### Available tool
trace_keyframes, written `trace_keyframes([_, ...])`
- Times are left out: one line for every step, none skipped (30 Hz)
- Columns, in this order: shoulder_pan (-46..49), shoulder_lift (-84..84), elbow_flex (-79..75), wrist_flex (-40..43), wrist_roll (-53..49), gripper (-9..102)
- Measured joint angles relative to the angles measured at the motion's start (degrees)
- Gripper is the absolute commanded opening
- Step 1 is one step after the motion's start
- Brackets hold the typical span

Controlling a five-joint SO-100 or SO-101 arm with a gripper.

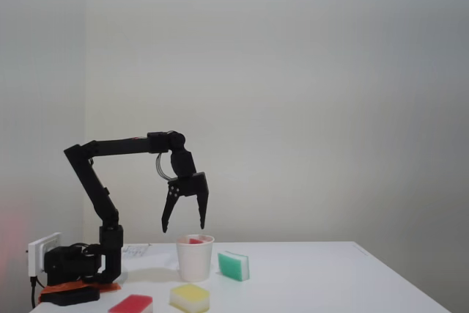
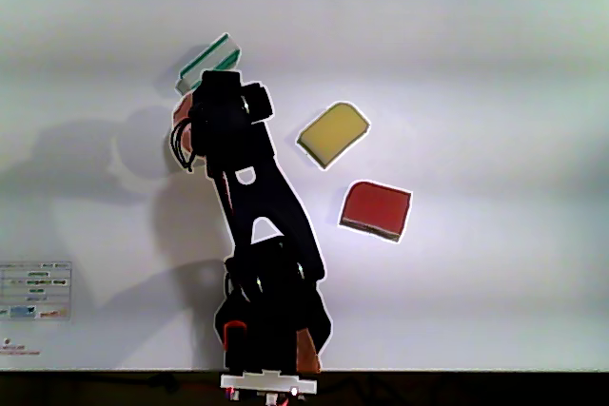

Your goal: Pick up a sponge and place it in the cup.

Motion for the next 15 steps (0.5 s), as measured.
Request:
trace_keyframes([0.0,0.0,-0.4,0.4,0.3,37])
trace_keyframes([-0.3,-0.4,-1.1,1.0,0.4,36])
trace_keyframes([-0.4,-0.4,-1.5,1.0,0.5,34])
trace_keyframes([-0.5,-0.4,-2.1,1.7,0.5,31])
trace_keyframes([-0.5,-0.4,-2.5,2.6,0.5,27])
trace_keyframes([-0.6,-0.3,-3.0,3.0,0.5,23])
trace_keyframes([-0.6,-0.2,-3.4,3.5,0.5,18])
trace_keyframes([-0.4,-0.2,-3.6,4.0,0.5,13])
trace_keyframes([0.2,0.3,-3.5,4.0,0.5,7])
trace_keyframes([0.8,1.0,-3.2,4.0,0.5,3])
trace_keyframes([1.3,2.1,-2.5,4.0,0.0,1])
trace_keyframes([1.6,3.3,-1.8,4.0,-0.2,0])
trace_keyframes([1.9,5.2,-0.5,4.0,-0.2,0])
trace_keyframes([2.5,7.1,0.9,3.7,-0.7,0])
trace_keyframes([3.1,9.1,2.3,2.9,-0.9,0])
